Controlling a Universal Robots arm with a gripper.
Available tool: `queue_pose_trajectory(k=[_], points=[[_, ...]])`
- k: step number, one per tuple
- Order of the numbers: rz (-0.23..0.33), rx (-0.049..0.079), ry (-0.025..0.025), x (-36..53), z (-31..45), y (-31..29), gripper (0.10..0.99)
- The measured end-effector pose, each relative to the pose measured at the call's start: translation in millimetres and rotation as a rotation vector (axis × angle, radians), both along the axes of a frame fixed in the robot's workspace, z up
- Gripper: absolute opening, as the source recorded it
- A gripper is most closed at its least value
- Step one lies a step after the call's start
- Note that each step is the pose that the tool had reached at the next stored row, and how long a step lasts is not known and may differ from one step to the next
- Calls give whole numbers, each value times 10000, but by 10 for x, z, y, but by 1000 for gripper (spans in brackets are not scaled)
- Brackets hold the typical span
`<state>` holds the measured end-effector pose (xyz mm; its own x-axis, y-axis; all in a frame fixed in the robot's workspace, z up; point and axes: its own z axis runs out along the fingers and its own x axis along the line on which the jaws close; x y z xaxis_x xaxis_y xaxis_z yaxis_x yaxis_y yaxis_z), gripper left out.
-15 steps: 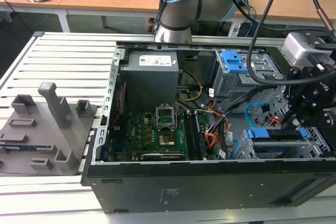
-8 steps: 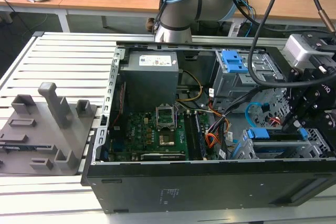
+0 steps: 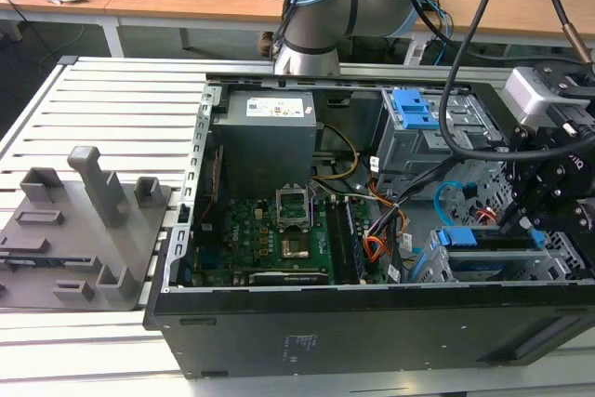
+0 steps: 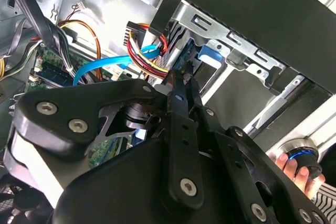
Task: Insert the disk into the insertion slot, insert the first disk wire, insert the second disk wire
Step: 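Insert the first disk wire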
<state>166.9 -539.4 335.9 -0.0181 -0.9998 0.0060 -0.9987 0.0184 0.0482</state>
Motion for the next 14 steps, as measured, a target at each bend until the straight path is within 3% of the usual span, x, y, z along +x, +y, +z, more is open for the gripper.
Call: queue_pose_trajectory(k=[9,10,11,14], points=[[-1,21,7,5,-20,0,176],[-1,17,5,5,-18,0,176],[-1,3,4,6,-11,0,239],[0,3,4,6,28,0,239]])
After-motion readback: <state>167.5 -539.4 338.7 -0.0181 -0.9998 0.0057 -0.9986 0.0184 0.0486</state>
